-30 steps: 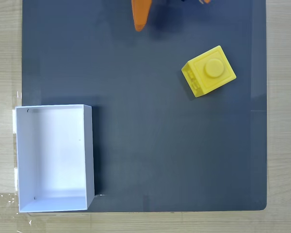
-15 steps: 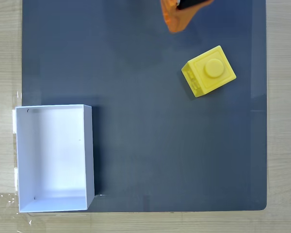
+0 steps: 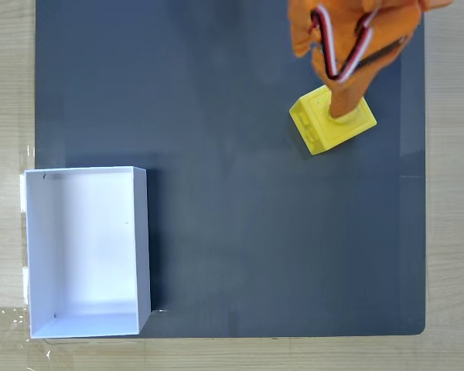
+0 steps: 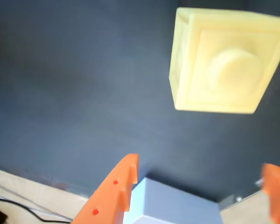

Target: Grasp a yellow block and put it in the box

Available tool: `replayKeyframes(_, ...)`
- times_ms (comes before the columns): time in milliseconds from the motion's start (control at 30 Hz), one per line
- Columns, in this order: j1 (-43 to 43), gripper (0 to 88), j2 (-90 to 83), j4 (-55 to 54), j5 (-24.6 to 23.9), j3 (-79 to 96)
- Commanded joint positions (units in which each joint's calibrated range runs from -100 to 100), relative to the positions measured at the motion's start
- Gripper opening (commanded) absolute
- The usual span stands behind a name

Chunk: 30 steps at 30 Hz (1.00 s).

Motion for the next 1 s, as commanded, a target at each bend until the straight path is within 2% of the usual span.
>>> replayKeyframes(0,-0.4,42.6,1.2,0.4,2.6,-2.3)
replayKeyframes(233,-2.0,45.2,7.7,0.3,5.3,-2.3)
replayKeyframes(433,-2.7,45.2,14.4,-0.4,5.2,-3.2)
replayKeyframes(700,-3.1,45.2,20.2,-8.3,5.1,-3.2)
replayKeyframes(967,-3.1,44.5,21.6,-9.1,5.2,-2.2)
